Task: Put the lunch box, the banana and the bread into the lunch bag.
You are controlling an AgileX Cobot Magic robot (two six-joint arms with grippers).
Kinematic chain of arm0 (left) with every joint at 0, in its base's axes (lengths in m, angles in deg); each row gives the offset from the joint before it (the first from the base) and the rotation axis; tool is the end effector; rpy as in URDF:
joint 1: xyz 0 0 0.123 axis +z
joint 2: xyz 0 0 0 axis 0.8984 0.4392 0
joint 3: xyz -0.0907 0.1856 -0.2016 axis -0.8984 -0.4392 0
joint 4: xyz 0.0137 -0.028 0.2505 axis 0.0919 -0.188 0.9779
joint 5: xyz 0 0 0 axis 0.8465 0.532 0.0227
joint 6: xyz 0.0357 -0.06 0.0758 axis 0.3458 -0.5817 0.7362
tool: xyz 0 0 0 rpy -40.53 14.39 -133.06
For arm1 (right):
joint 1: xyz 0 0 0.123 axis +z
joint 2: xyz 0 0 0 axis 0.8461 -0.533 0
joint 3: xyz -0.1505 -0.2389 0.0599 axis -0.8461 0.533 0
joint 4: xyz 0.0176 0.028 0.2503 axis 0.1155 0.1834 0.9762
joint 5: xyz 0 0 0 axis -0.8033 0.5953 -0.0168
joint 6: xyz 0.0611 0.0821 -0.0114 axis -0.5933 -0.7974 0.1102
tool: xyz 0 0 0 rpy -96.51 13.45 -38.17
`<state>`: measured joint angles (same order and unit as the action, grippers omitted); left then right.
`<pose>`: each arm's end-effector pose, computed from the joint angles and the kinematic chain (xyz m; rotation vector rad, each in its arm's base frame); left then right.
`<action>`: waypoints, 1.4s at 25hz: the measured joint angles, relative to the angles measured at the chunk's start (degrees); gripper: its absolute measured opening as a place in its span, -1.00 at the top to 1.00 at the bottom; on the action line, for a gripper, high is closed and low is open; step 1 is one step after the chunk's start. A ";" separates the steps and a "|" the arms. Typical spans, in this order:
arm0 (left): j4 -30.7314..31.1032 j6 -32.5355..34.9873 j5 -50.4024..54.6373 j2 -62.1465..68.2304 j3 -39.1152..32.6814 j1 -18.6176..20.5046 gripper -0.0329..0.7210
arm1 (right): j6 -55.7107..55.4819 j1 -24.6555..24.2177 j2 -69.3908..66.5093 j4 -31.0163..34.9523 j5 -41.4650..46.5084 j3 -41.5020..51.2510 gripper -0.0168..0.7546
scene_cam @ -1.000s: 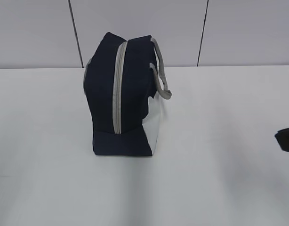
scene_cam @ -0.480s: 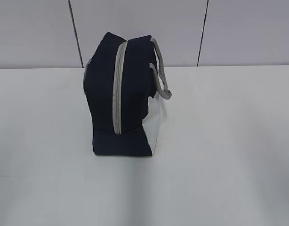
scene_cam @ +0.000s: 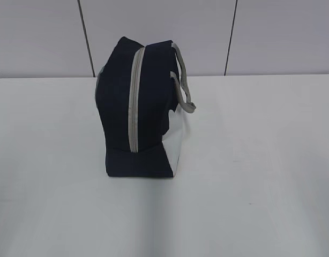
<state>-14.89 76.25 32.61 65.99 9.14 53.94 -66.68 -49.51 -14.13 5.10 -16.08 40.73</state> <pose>0.0317 -0.0196 0.2724 0.3087 2.2827 -0.2274 0.0366 0.0065 0.2940 -0.3507 2.3324 0.0102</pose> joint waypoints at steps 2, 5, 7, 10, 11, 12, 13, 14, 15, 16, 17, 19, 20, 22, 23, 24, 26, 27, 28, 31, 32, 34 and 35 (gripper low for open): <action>0.00 0.00 0.00 0.00 0.00 0.00 -0.21 | -0.41 -0.64 2.53 0.00 1.13 2.05 -0.39; 0.00 0.00 0.00 0.00 0.00 0.00 -0.21 | -0.51 -1.43 6.13 0.00 1.37 5.05 -0.39; 0.00 0.00 0.00 0.00 0.00 0.00 -0.21 | -0.61 -2.05 7.87 0.00 0.71 5.64 -0.39; 0.00 0.00 0.00 0.00 0.00 0.00 -0.21 | -0.61 -3.24 10.74 -0.66 -1.45 7.00 -0.39; 0.00 0.00 0.00 0.00 0.00 0.00 -0.21 | -0.71 -3.64 11.49 -0.66 -1.74 7.13 -0.39; 0.00 0.00 0.00 0.00 0.00 0.00 -0.21 | -0.73 -3.85 12.16 -0.66 -2.01 7.24 -0.39; 0.00 0.00 0.00 0.00 0.00 0.00 -0.21 | -0.84 -4.09 12.76 -0.66 -2.26 7.26 -0.39; 0.00 0.00 0.00 0.00 0.00 0.00 -0.21 | -0.84 -4.11 13.17 -0.97 -2.26 7.35 -0.39; 0.00 0.00 0.00 0.00 0.00 0.00 -0.21 | -0.84 -4.20 13.70 -0.97 -2.26 7.35 -0.39; 0.00 0.00 0.00 0.00 0.00 0.00 -0.21 | -0.84 -4.20 14.09 -1.08 -2.26 7.35 -0.39; 0.00 0.00 0.00 0.00 0.00 0.00 -0.21 | -0.84 -4.20 14.57 -1.08 -2.26 7.35 -0.39; 0.00 0.00 0.00 0.00 0.00 0.00 -0.21 | -0.96 -4.20 16.33 -1.08 -2.26 7.35 -0.38; 0.00 0.00 0.00 0.00 0.00 0.00 -0.21 | -0.96 -4.20 17.57 -1.08 -2.26 7.35 -0.38; 0.00 0.00 0.00 0.00 0.00 0.00 -0.21 | -1.05 -4.20 19.05 -1.16 -2.26 7.35 -0.38; 0.00 0.00 0.00 0.00 0.00 0.00 -0.21 | -1.05 -4.20 19.29 -1.21 -2.26 7.35 -0.38; -0.01 0.00 0.00 0.00 0.00 0.00 -0.21 | -1.05 -4.20 19.40 -1.30 -2.26 7.35 -0.38; -0.01 0.00 0.00 0.00 0.00 0.00 -0.21 | -1.17 -4.20 19.40 -1.30 -2.26 7.35 -0.38; -0.01 0.00 0.00 0.00 0.00 0.00 -0.21 | -1.17 -4.20 19.40 -1.30 -2.26 7.35 -0.38; -0.01 0.00 0.00 0.00 0.00 0.00 -0.21 | -1.17 -4.20 19.40 -1.30 -2.26 7.35 -0.38; -0.01 0.00 0.00 0.00 0.00 0.00 -0.21 | -2.12 -4.20 19.40 -1.80 -2.26 7.35 -0.38; -0.01 0.00 0.00 0.00 0.00 0.00 -0.21 | -2.86 -4.20 19.40 -2.43 -2.26 7.35 -0.38; -0.01 0.00 0.00 0.00 0.00 0.00 -0.21 | -4.00 -4.20 19.40 -3.24 -2.26 7.35 -0.38; -0.01 0.00 0.00 0.00 0.00 0.00 -0.21 | -4.27 -4.20 19.49 -3.41 -2.26 7.35 -0.37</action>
<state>-14.90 76.25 32.61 65.99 9.14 53.94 -70.95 -53.71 5.36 1.69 -18.34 48.08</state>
